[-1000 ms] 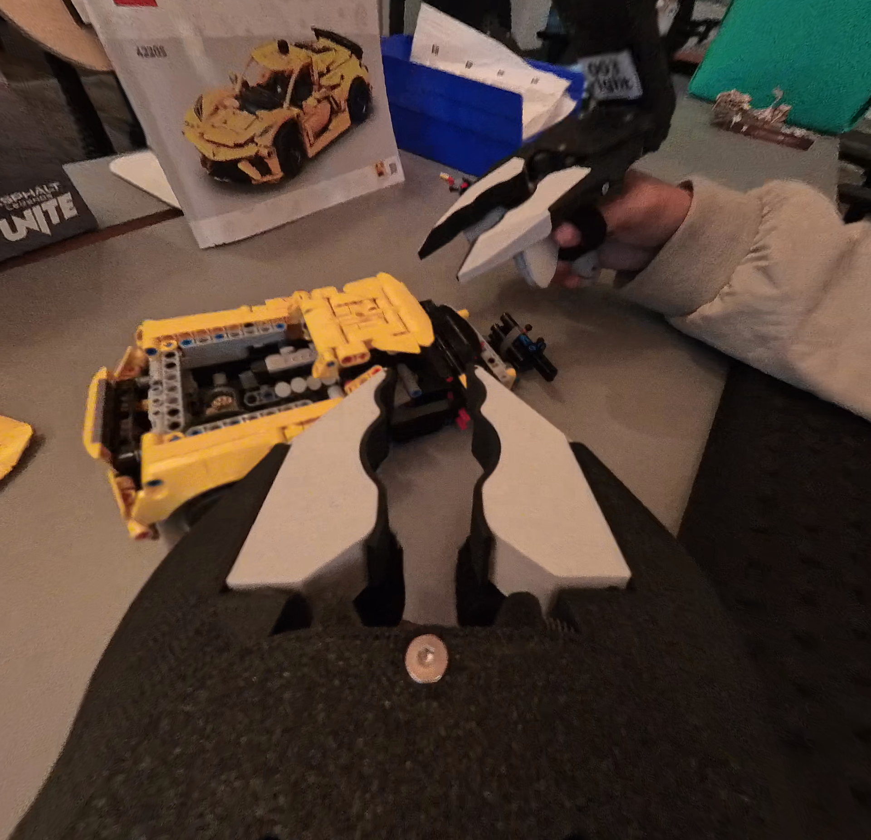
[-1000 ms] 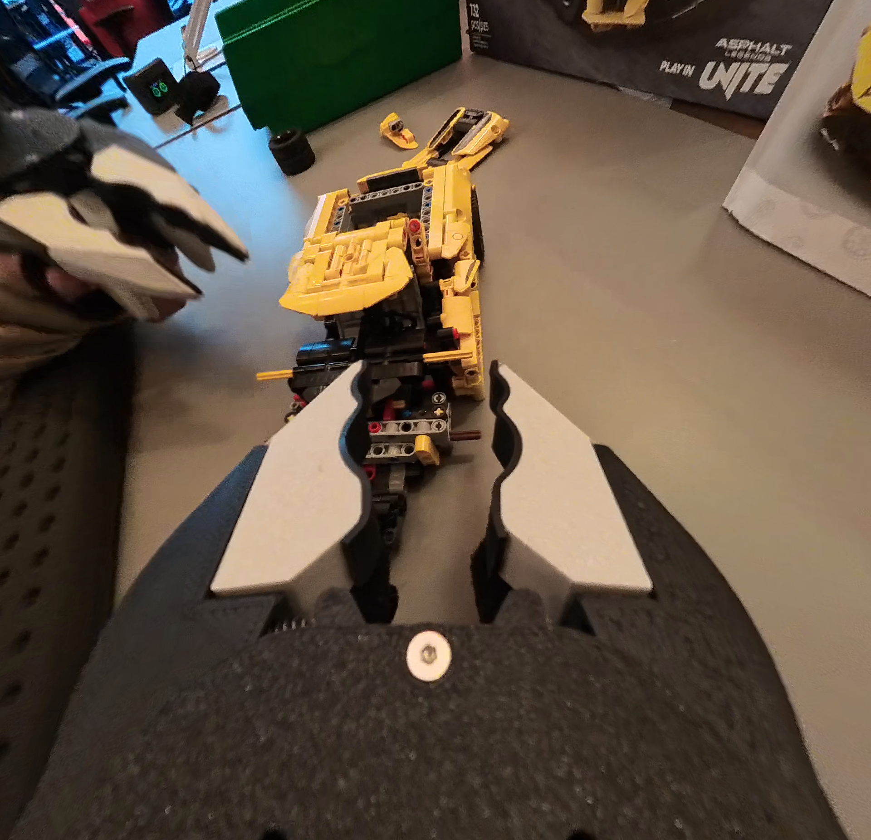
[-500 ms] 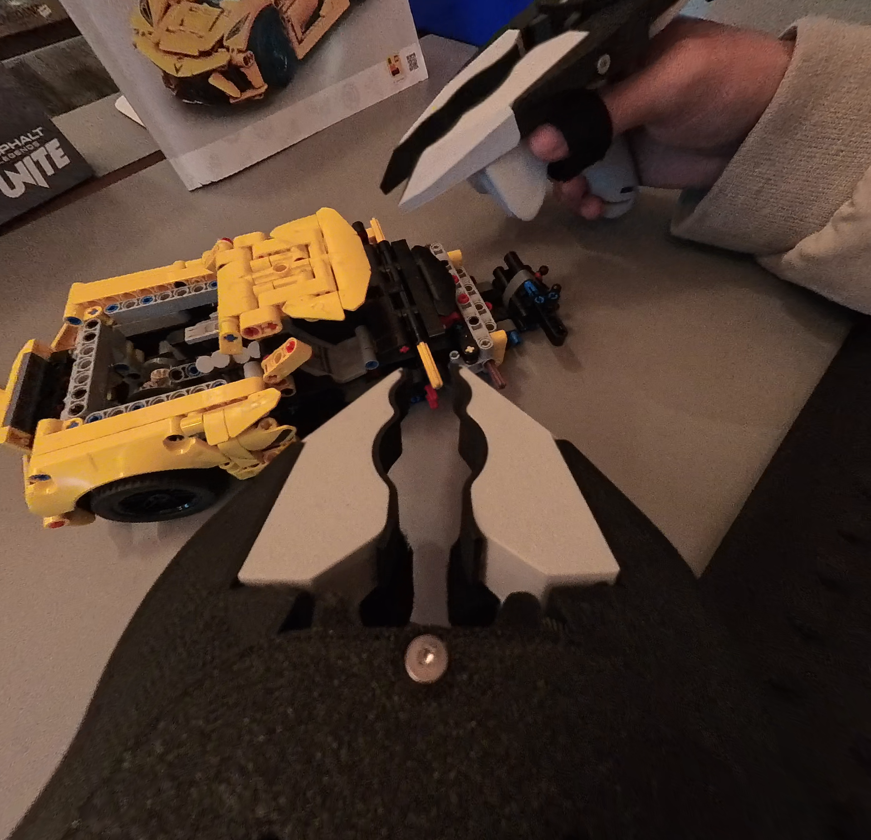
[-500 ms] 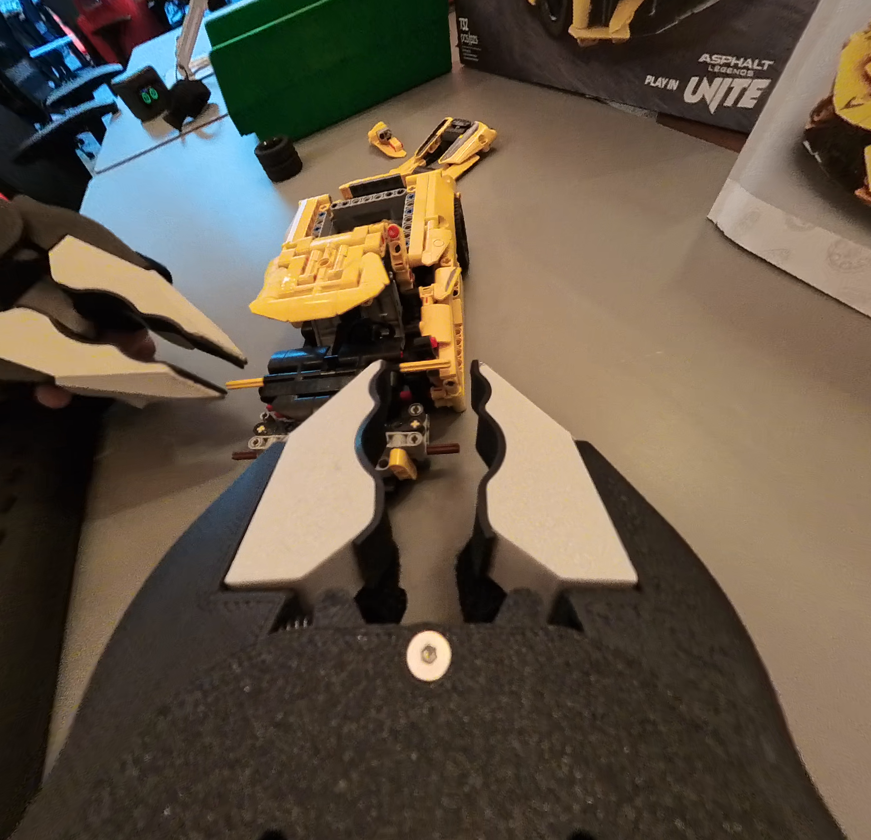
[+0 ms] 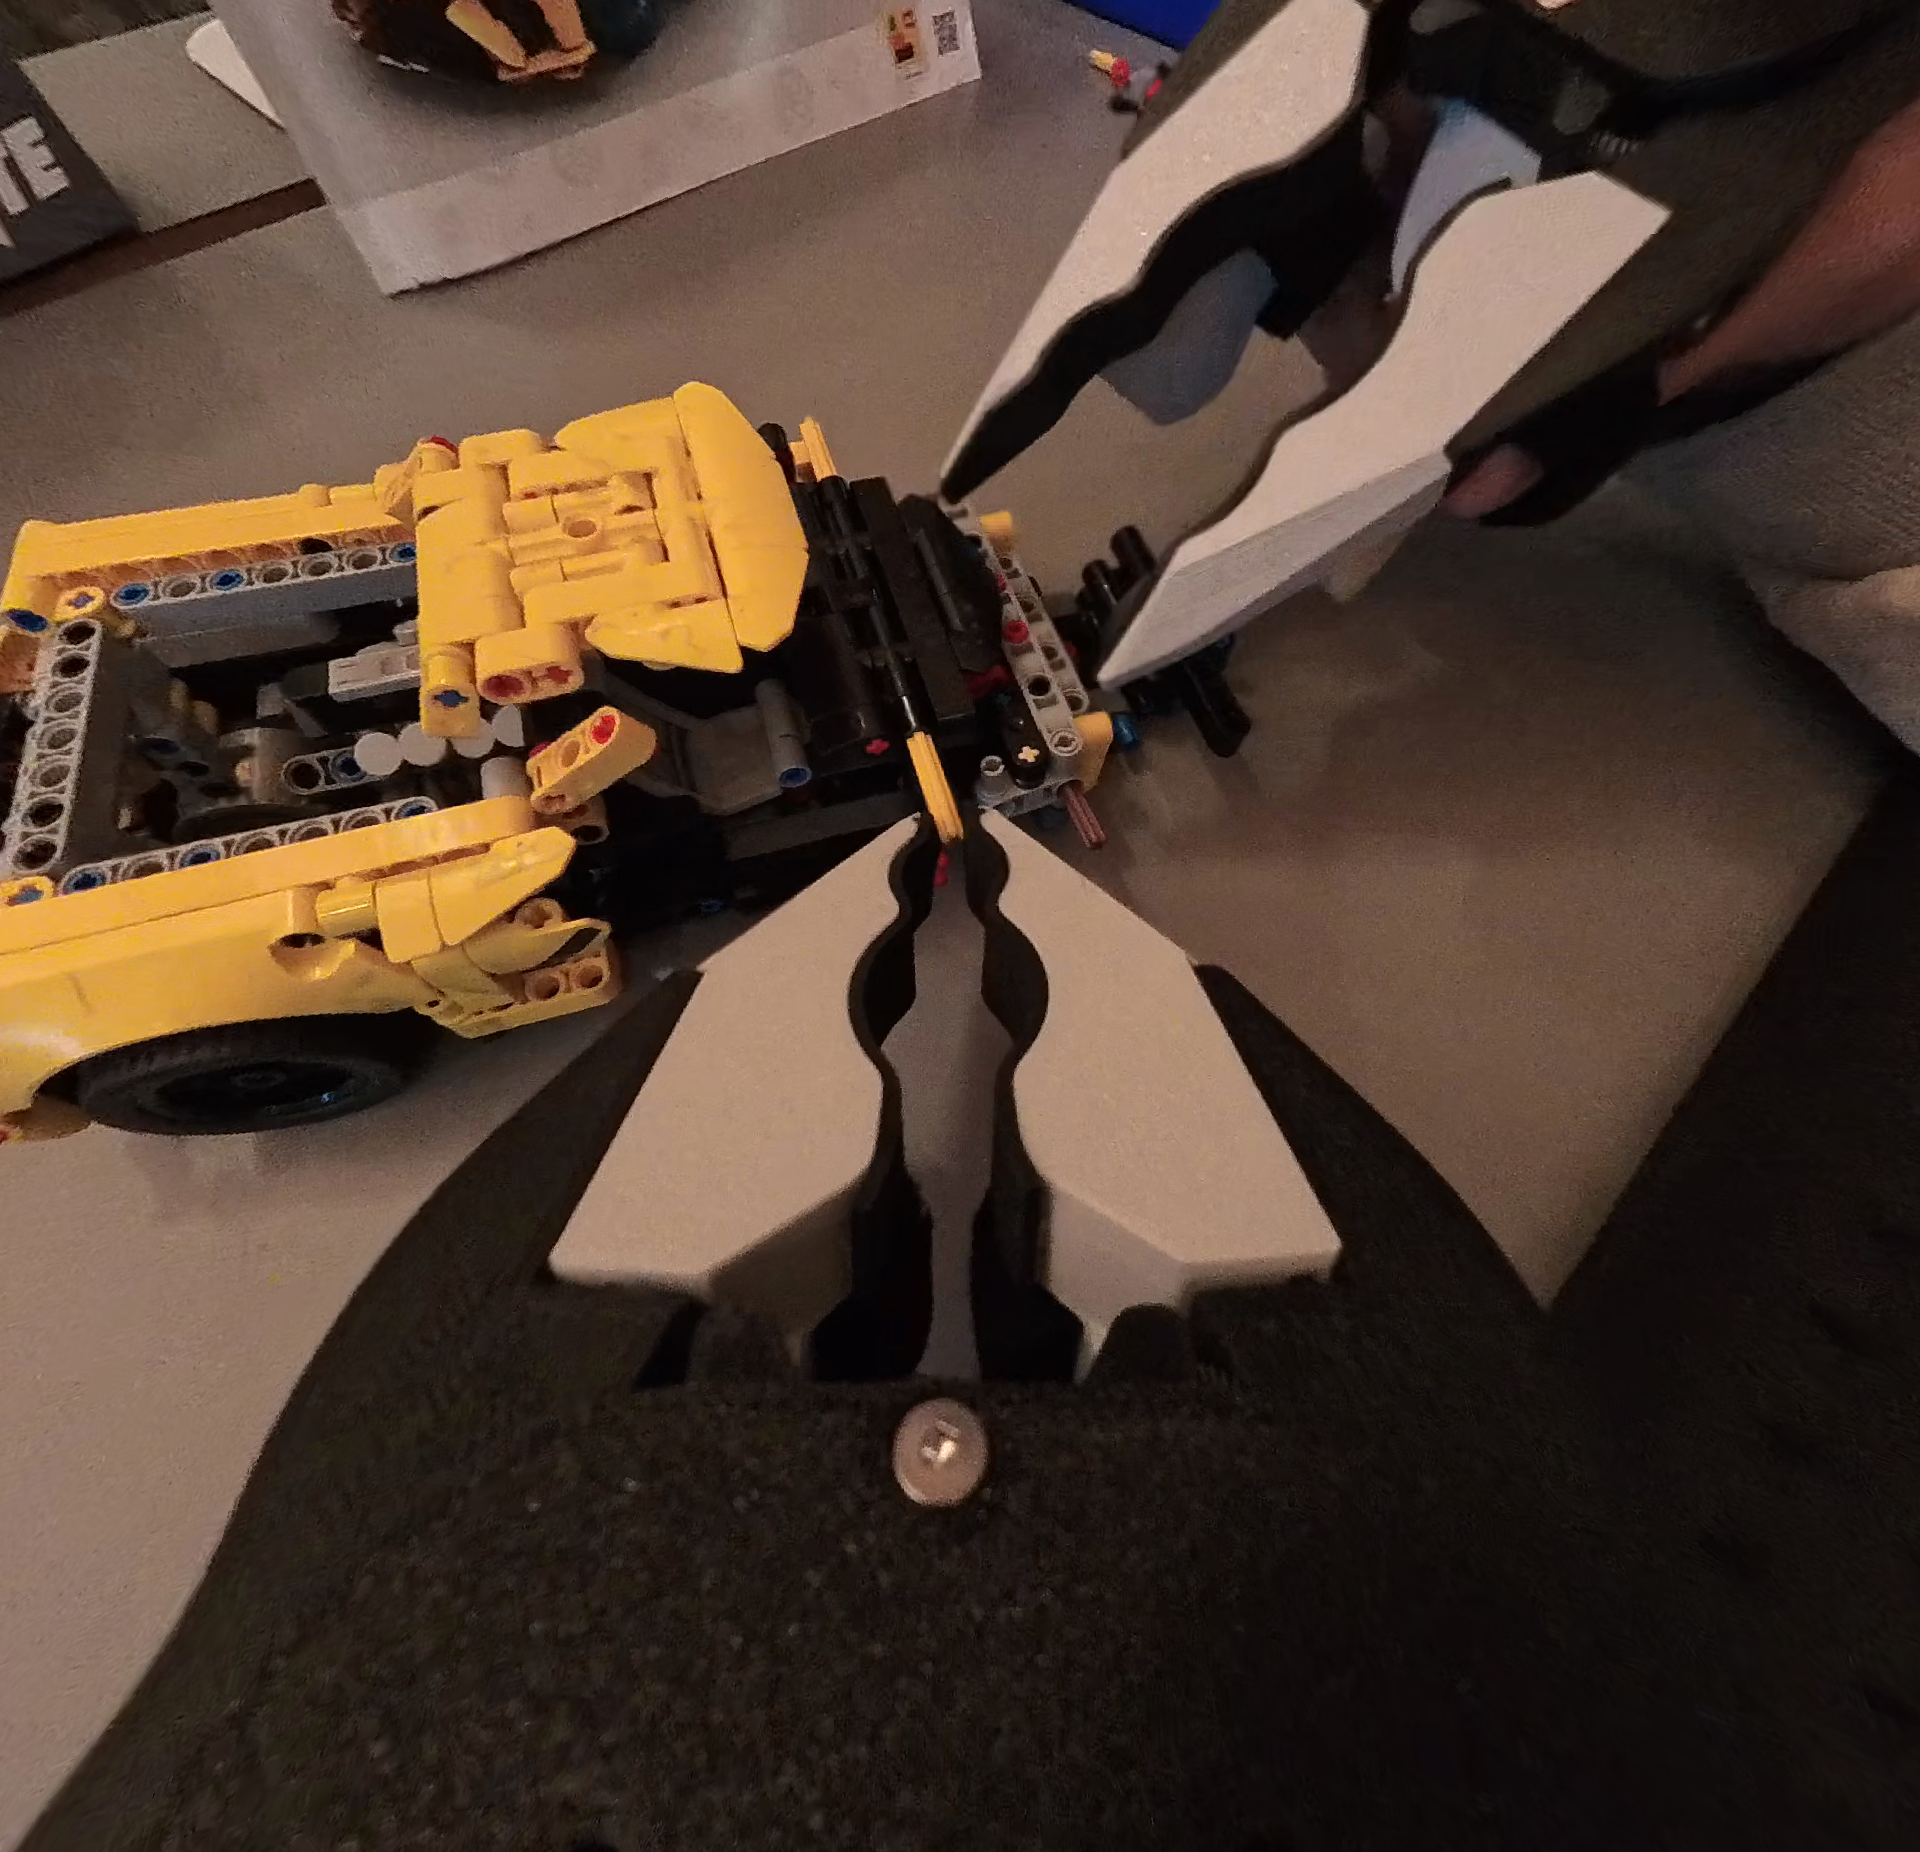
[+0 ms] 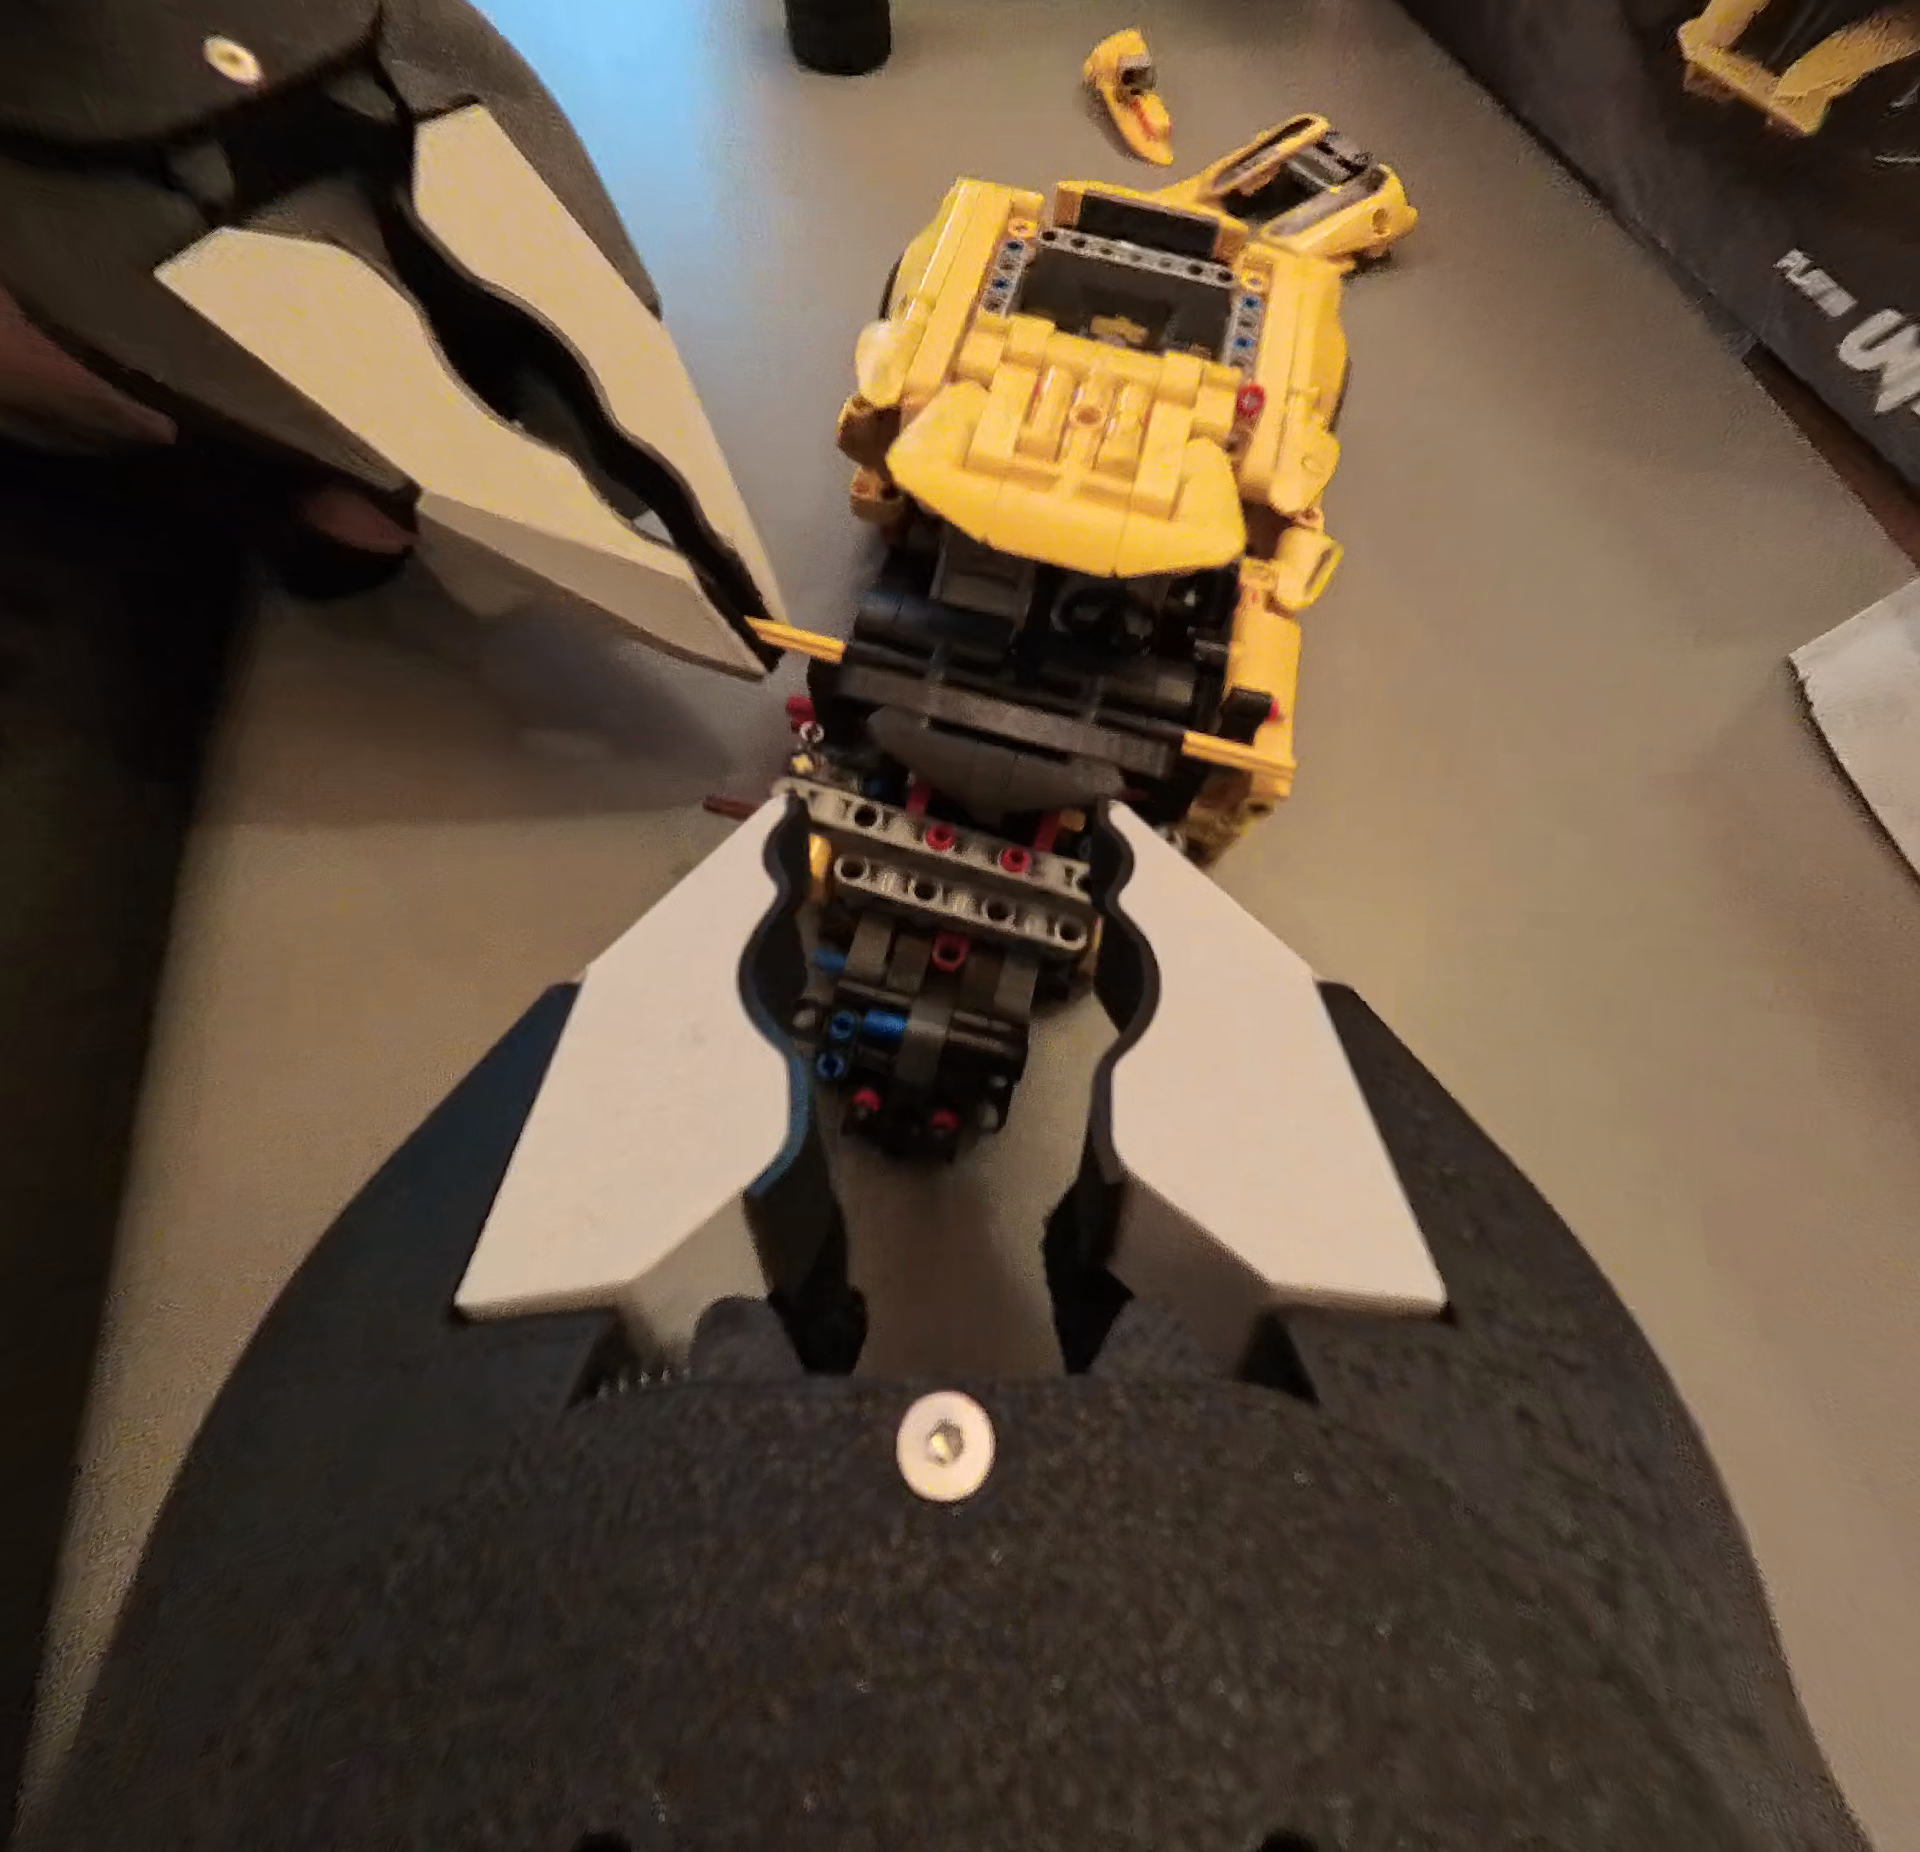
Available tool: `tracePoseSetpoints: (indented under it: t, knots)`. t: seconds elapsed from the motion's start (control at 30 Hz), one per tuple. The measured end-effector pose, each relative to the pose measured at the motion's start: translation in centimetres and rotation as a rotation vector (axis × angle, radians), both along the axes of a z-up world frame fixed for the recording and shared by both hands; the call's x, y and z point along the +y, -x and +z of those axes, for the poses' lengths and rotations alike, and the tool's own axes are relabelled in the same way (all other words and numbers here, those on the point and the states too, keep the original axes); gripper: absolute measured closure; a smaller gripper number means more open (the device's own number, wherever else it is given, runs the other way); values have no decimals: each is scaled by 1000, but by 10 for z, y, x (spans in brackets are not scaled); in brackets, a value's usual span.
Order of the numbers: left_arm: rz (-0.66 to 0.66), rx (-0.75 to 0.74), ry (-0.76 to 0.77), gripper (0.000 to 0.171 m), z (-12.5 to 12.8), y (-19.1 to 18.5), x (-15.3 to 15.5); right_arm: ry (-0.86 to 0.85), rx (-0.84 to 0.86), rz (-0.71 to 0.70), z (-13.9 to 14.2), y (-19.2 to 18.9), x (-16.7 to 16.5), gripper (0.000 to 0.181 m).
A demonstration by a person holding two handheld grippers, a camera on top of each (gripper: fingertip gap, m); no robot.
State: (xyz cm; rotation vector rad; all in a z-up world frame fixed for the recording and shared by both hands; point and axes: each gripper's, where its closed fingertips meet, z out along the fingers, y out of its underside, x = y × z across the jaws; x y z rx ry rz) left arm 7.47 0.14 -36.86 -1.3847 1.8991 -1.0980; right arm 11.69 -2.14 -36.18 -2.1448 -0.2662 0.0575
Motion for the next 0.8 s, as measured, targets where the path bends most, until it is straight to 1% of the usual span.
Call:
tracePoseSetpoints:
  t: [0.1,0.2,0.27,0.3,0.37,0.4,0.47,0.57,0.63,0.7,0.73,0.8]
  knots:
    - [46,5,27,168,0,-1,10,-32,17,-76,4,-18,-2,130]
    - [47,12,47,168,0,-1,10,-40,3,-211,7,-52,-12,136]
    - [52,7,21,168,-1,-2,12,-30,11,-227,6,-59,-21,135]
    - [55,4,9,168,-1,-2,12,-15,31,-215,4,-57,-25,133]
    - [62,0,-5,169,0,-2,14,4,109,-145,-1,-38,-29,131]
    - [63,0,-6,169,0,-3,14,10,121,-123,-4,-30,-30,127]
    - [67,0,-5,169,0,-3,15,30,102,-105,-12,-15,-28,118]
    - [69,-1,-6,168,0,-4,15,51,65,-140,-24,0,-27,110]
    - [64,-4,-9,168,-1,-4,14,52,21,-170,-29,1,-29,110]
    - [62,-6,-12,168,-1,-4,14,24,20,-165,-25,3,-30,115]
    - [63,-5,-10,168,-1,-4,14,13,48,-166,-23,2,-30,118]
    - [63,-5,-5,168,-1,-3,15,4,133,-150,-19,3,-29,115]
